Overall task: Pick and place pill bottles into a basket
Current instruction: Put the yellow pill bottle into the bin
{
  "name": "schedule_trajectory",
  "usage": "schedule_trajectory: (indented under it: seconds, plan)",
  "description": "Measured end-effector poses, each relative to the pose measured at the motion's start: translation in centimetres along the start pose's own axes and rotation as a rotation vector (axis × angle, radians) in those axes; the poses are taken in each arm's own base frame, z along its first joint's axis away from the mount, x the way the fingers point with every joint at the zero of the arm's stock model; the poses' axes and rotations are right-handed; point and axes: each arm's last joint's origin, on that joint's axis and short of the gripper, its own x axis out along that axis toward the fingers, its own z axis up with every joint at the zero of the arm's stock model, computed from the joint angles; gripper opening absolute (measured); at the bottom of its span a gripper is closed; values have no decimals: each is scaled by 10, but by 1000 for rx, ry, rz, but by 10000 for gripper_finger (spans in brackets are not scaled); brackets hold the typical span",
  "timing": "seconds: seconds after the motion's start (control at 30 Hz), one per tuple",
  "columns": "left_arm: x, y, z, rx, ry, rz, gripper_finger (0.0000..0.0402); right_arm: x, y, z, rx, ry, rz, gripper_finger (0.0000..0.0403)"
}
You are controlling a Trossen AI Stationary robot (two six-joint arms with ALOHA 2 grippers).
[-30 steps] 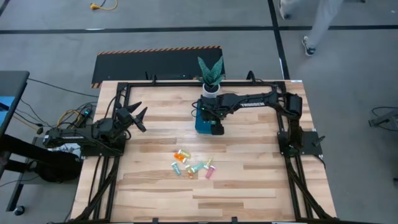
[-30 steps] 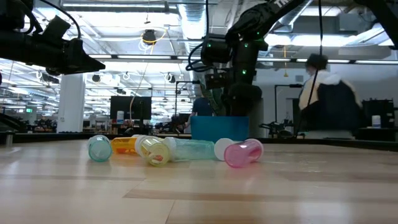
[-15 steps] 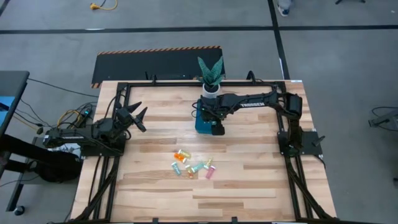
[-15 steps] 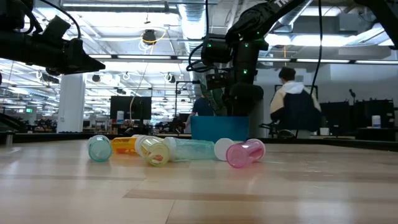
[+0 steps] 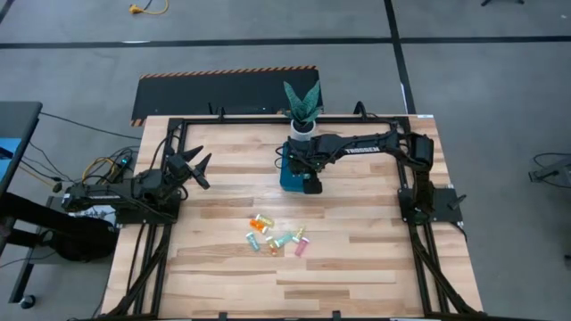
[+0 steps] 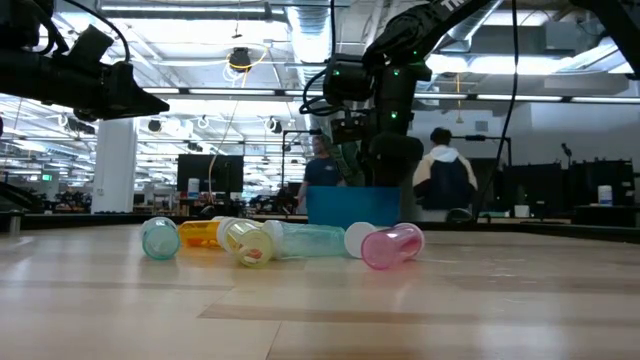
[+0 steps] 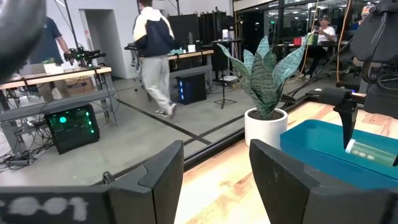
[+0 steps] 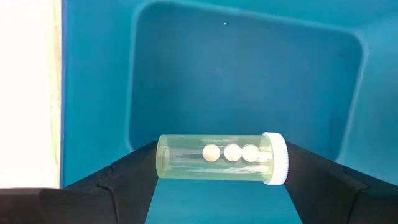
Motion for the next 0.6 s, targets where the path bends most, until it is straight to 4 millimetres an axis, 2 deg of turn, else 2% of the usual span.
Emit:
schedule_trajectory:
  seconds: [0.6]
  plan:
    - [0, 0, 0, 0, 0, 0, 175, 0, 0, 0, 13, 3, 0, 306]
